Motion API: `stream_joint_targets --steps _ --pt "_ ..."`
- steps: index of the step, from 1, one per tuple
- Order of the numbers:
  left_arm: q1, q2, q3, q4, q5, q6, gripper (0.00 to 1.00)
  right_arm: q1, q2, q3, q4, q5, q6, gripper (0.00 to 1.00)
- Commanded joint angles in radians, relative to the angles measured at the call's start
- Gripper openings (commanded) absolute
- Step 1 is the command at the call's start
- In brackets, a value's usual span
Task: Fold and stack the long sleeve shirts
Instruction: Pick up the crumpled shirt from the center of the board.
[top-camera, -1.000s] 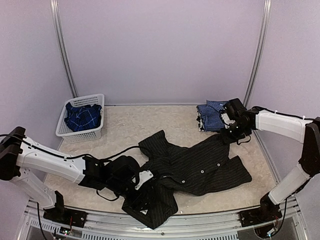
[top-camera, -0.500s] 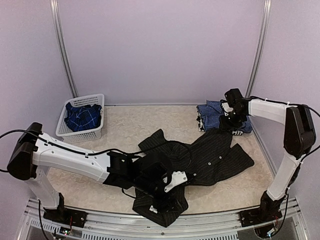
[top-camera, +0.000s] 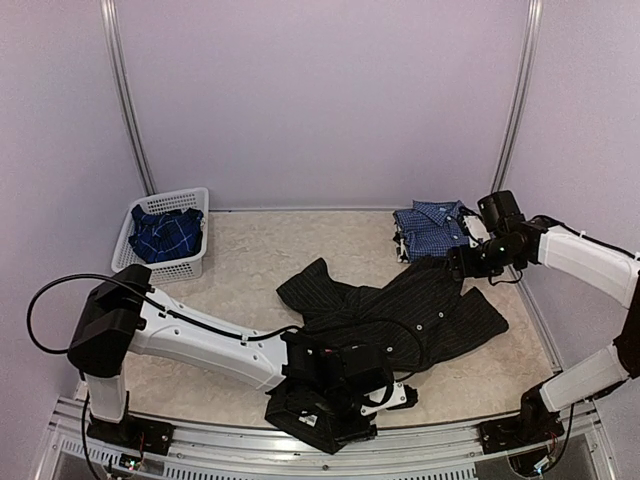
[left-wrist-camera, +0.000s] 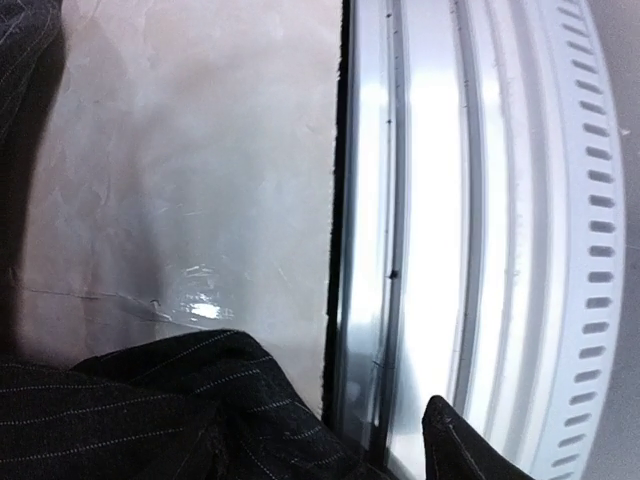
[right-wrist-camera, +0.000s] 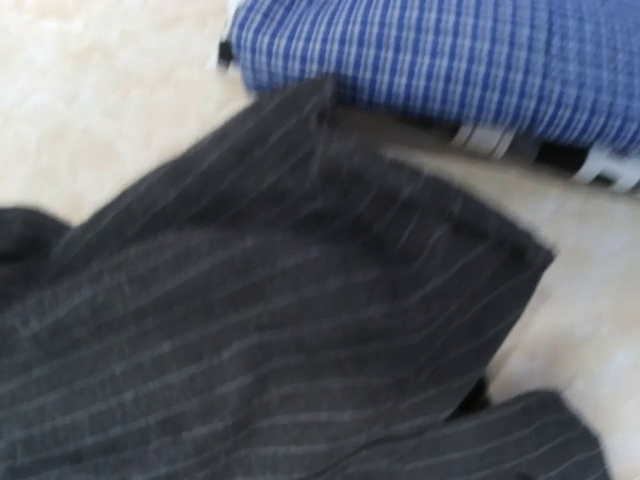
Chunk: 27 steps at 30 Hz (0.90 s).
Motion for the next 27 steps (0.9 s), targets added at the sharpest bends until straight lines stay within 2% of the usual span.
stream_joint_targets --steps 1,6,9,11,15,18,27 --pt "-0.004 0.075 0.064 -0.081 -0.165 -0.006 0.6 0.019 -0.026 -0.056 0.011 -0.057 0.029 0.76" --pt "-0.008 0.124 0.076 -0.094 -0.247 -0.015 0.55 0.041 -0.079 -0.085 0.004 -0.074 0.043 0.76" --pt "-0.005 0.138 0.069 -0.096 -0.268 -0.022 0.49 0.07 -0.115 -0.093 -0.016 -0.095 0.047 0.76" --pt "0.004 0.129 0.051 -0.087 -0.254 -0.032 0.39 0.1 -0.141 -0.11 -0.025 -0.125 0.06 0.76" --pt "0.044 0.076 -0.011 -0.066 -0.226 -0.043 0.12 0.162 -0.185 -0.168 -0.038 -0.165 0.099 0.76" --pt "0.091 -0.008 -0.068 -0.024 -0.165 -0.067 0.0 0.169 -0.211 -0.203 -0.034 -0.165 0.115 0.76" --pt "0.232 -0.289 -0.178 0.052 0.043 -0.094 0.0 0.189 -0.206 -0.22 -0.006 -0.22 0.088 0.76"
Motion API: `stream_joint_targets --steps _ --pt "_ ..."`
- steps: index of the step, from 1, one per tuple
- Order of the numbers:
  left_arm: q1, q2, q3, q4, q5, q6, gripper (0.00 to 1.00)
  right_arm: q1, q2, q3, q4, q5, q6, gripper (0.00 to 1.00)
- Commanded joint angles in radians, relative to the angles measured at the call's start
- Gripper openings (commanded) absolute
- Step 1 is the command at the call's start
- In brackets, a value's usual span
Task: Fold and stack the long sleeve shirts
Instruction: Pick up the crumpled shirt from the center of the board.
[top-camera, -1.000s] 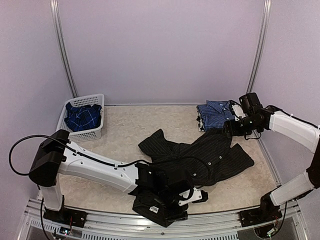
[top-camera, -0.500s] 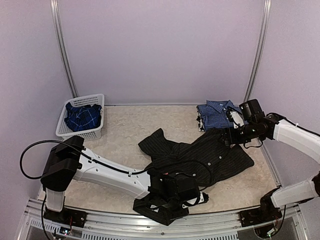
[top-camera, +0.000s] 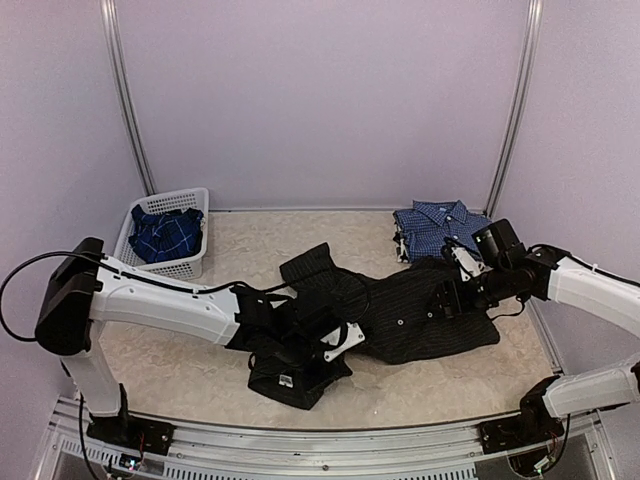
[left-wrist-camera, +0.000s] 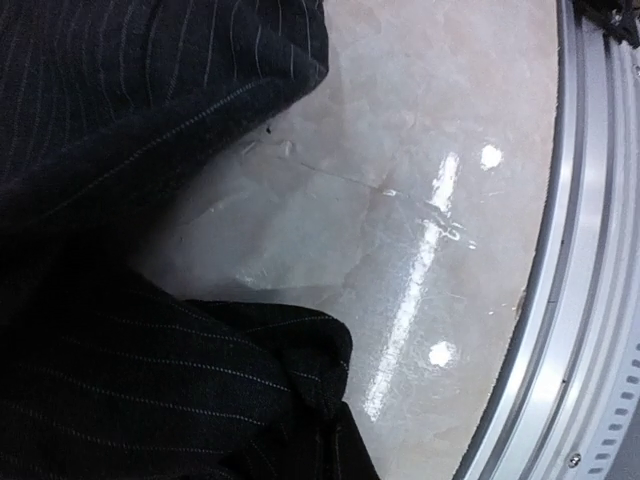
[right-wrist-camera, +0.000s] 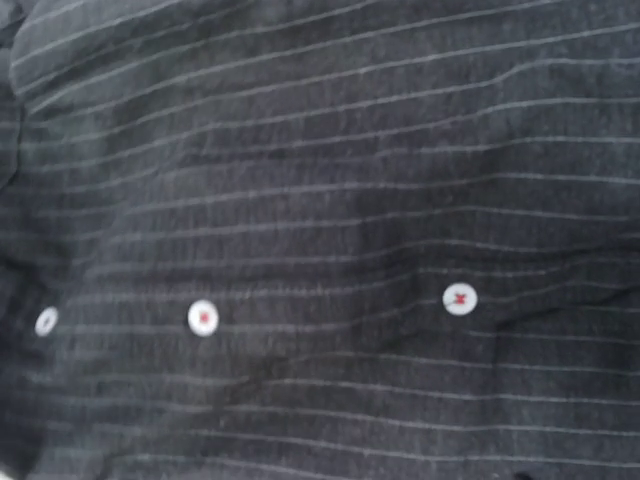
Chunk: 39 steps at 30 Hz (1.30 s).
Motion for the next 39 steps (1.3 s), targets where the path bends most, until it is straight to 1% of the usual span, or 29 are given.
stream_joint_targets --steps 1,4,8,12,14,16,20,24,27,31,34,37,39 --pt "0.082 -0.173 -0.04 0.072 0.142 -0.04 0.0 0.018 -0.029 -0.005 0.02 -0.057 -0.023 0.76" --pt "0.196 -0.323 -0.087 0.136 0.241 -0.092 0.0 0.023 -0.092 -0.008 0.056 -0.127 -0.057 0.76" --pt "0.338 -0.507 -0.088 0.164 0.273 -0.173 0.0 0.045 -0.127 -0.027 0.107 -0.18 -0.096 0.77" --pt "0.47 -0.594 -0.06 0.148 0.305 -0.27 0.0 0.072 -0.111 -0.053 0.134 -0.181 -0.107 0.79" --pt "0.533 -0.618 -0.061 0.162 0.33 -0.342 0.0 0.084 -0.096 -0.054 0.139 -0.168 -0.098 0.8" --pt "0.579 -0.624 -0.061 0.165 0.357 -0.382 0.0 0.094 -0.079 -0.051 0.148 -0.168 -0.091 0.8" --pt "0.603 -0.604 -0.044 0.144 0.37 -0.41 0.0 0.155 -0.028 -0.038 0.167 -0.146 -0.087 0.81" --pt "0.603 -0.556 -0.005 0.127 0.395 -0.428 0.0 0.264 0.042 -0.025 0.213 -0.118 -0.097 0.83" --pt "0.604 -0.535 0.028 0.112 0.403 -0.431 0.0 0.361 0.101 -0.015 0.259 -0.073 -0.096 0.85" --pt "0.607 -0.517 0.055 0.095 0.406 -0.43 0.0 0.467 0.205 -0.011 0.32 0.039 -0.095 0.86" --pt "0.612 -0.517 0.067 0.085 0.416 -0.431 0.0 0.505 0.264 -0.028 0.377 0.119 -0.083 0.86" --pt "0.619 -0.527 0.068 0.078 0.419 -0.431 0.0 0.518 0.309 -0.027 0.403 0.189 -0.091 0.86" --pt "0.625 -0.53 0.066 0.075 0.419 -0.432 0.0 0.533 0.333 -0.024 0.431 0.185 -0.109 0.86"
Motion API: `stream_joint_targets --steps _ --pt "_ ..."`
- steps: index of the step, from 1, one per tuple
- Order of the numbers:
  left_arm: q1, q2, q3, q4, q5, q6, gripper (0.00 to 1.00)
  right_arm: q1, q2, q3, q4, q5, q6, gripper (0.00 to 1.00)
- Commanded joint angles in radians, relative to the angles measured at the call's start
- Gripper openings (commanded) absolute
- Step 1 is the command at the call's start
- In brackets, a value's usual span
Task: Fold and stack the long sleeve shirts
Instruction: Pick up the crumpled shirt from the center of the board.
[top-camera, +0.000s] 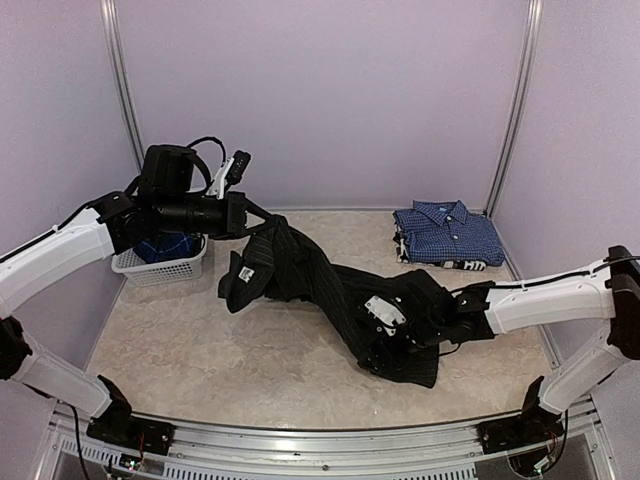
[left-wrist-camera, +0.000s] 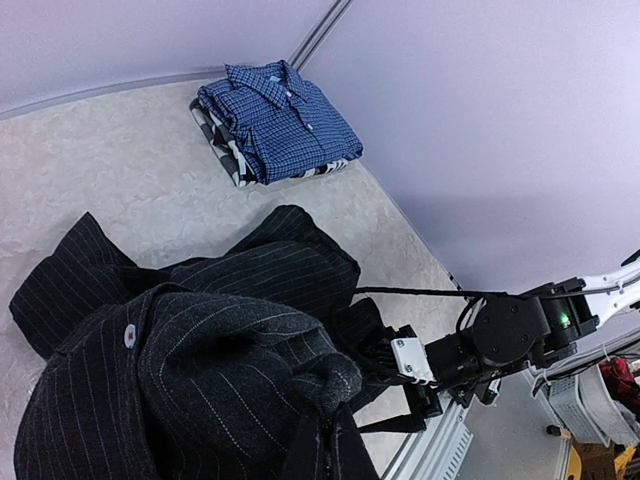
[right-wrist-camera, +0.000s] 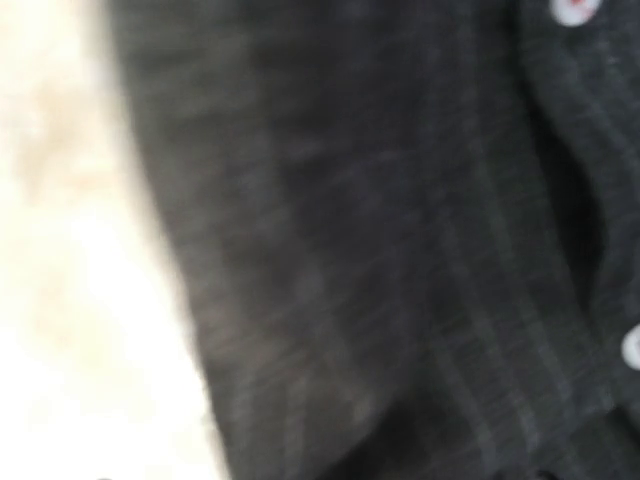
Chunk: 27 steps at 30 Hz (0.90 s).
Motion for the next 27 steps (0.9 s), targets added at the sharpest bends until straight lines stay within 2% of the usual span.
stream_joint_targets --steps 1,7,10,12,14,18,19,23,27 --pt "0.018 -0.013 0.029 -0.007 0.024 -0.006 0.0 0.028 0.044 0.002 0.104 0.091 -0.021 0.86" --pt "0.037 -0.019 0.029 -0.007 0.046 -0.009 0.0 0.056 0.137 -0.003 0.133 0.229 -0.029 0.82" --pt "0.052 -0.024 0.028 -0.007 0.054 -0.014 0.0 0.082 0.157 -0.026 0.187 0.237 -0.03 0.81" --pt "0.057 -0.026 0.029 -0.01 0.059 -0.013 0.0 0.089 0.171 -0.036 0.207 0.252 -0.017 0.74" --pt "0.064 -0.03 0.034 -0.023 0.058 -0.003 0.0 0.089 0.176 -0.027 0.185 0.276 -0.013 0.56" --pt "0.11 -0.05 0.045 -0.081 0.024 0.031 0.0 0.089 0.093 0.033 0.048 0.306 -0.011 0.05" --pt "0.119 -0.056 0.052 -0.106 -0.008 0.049 0.0 0.089 0.057 0.054 0.0 0.311 -0.007 0.0" --pt "0.128 -0.1 0.086 -0.202 -0.22 0.14 0.0 0.088 -0.106 0.197 -0.251 0.362 0.012 0.0" --pt "0.13 -0.153 0.103 -0.2 -0.262 0.215 0.0 0.083 -0.219 0.438 -0.522 0.455 0.007 0.0"
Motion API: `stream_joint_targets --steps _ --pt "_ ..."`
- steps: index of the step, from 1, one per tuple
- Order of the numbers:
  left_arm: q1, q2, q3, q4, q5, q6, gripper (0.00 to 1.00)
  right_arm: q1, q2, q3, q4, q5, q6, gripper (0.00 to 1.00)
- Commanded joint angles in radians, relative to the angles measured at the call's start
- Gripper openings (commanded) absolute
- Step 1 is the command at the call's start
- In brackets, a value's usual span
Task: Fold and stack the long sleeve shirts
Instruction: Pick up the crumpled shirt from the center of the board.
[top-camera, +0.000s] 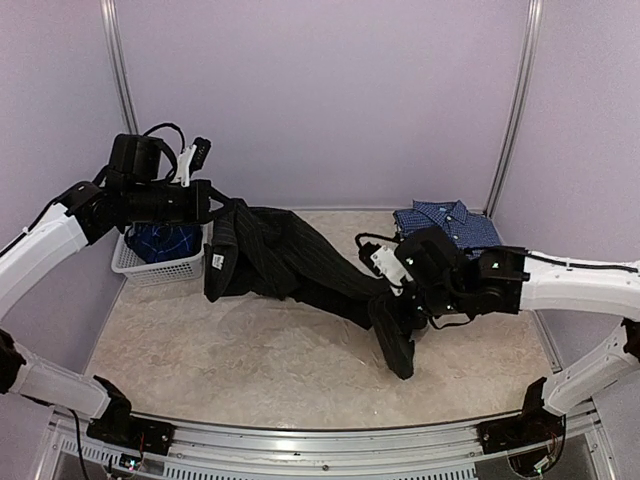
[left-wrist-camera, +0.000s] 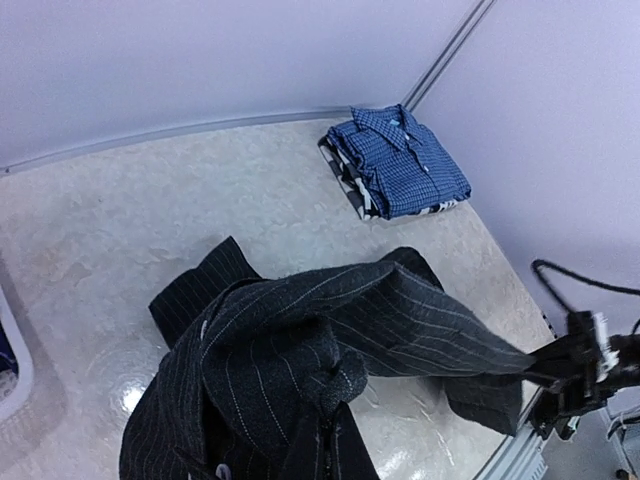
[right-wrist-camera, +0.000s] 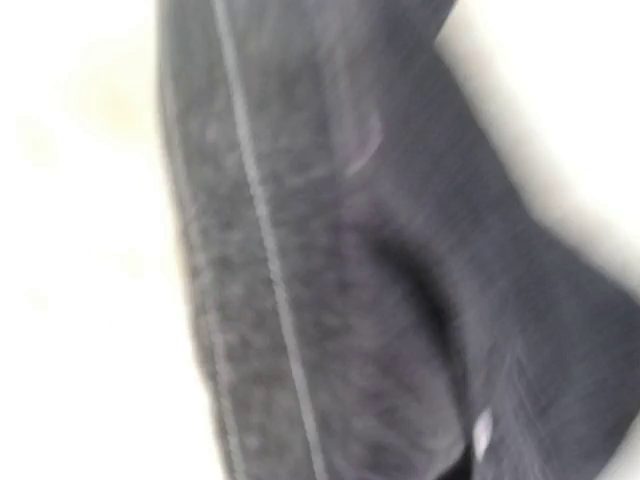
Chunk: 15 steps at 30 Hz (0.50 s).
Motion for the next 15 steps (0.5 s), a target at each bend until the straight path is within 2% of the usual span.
stream_joint_targets --steps 1,6,10,15 --pt "0.004 -0.087 0.063 -0.013 -0.109 0.122 0.0 -0.001 -0.138 0.278 -0.337 0.134 -0.001 0.0" --pt "0.004 -0.129 0.172 -0.012 -0.173 0.196 0.0 -0.012 -0.169 0.528 -0.472 0.241 -0.063 0.0" --pt "0.006 -0.144 0.265 -0.026 -0.217 0.232 0.0 -0.029 -0.157 0.625 -0.525 0.317 -0.095 0.0" --pt "0.007 -0.141 0.345 -0.064 -0.241 0.251 0.0 -0.074 -0.136 0.689 -0.587 0.301 -0.13 0.0"
